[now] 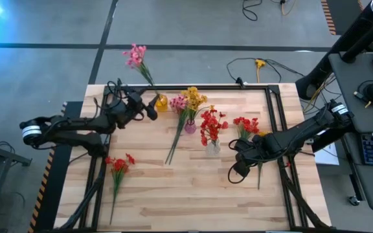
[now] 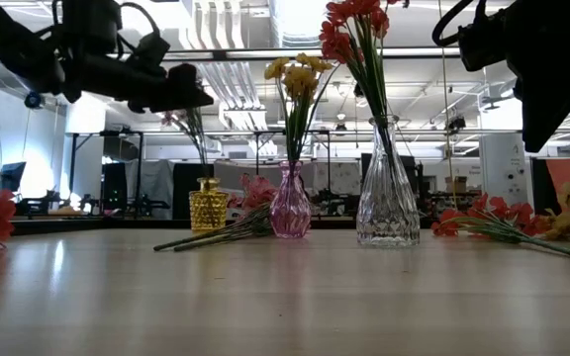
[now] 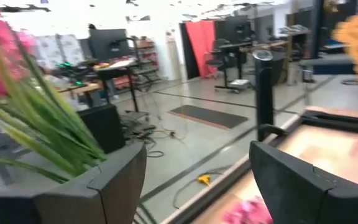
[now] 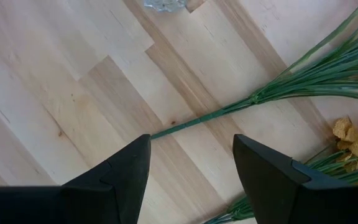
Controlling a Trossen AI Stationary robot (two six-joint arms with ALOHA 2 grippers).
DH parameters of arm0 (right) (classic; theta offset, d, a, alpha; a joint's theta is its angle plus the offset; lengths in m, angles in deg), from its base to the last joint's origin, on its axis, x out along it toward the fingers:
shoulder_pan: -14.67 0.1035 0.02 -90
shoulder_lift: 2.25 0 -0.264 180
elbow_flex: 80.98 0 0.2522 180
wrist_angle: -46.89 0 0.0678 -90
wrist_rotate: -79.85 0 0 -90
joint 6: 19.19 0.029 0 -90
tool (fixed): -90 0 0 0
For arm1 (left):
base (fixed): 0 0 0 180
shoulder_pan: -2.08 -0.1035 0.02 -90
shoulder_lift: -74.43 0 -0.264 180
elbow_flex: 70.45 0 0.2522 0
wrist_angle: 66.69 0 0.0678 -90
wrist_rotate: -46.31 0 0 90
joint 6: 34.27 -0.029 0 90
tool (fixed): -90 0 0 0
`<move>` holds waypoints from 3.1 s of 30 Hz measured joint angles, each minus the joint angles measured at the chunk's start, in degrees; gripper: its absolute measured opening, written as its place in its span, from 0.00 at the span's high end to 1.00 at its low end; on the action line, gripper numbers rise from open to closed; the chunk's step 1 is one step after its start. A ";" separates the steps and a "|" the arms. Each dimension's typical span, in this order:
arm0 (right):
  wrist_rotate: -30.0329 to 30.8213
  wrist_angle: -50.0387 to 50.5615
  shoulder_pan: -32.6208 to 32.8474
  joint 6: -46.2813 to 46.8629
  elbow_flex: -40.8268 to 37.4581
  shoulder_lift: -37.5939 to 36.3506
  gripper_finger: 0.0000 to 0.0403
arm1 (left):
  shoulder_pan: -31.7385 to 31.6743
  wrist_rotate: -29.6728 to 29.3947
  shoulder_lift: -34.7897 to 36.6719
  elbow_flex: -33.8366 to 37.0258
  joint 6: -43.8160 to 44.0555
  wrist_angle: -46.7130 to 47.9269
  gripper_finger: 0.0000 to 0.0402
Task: Sort flowers into vase by color
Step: Put the bottom red flowers into the transparent vase
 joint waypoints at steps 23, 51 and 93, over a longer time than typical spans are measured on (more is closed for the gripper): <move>0.09 -1.64 0.00 -1.56 0.00 0.00 0.45 | 25.00 -0.95 7.44 -0.65 35.09 30.71 0.34; -0.01 -7.19 0.02 -12.66 0.02 -0.02 0.45 | 50.27 32.10 -21.98 -38.10 93.99 107.24 0.34; -0.49 -7.30 6.69 -12.79 0.02 0.00 0.45 | 71.38 29.63 -29.41 -30.33 128.16 107.62 0.40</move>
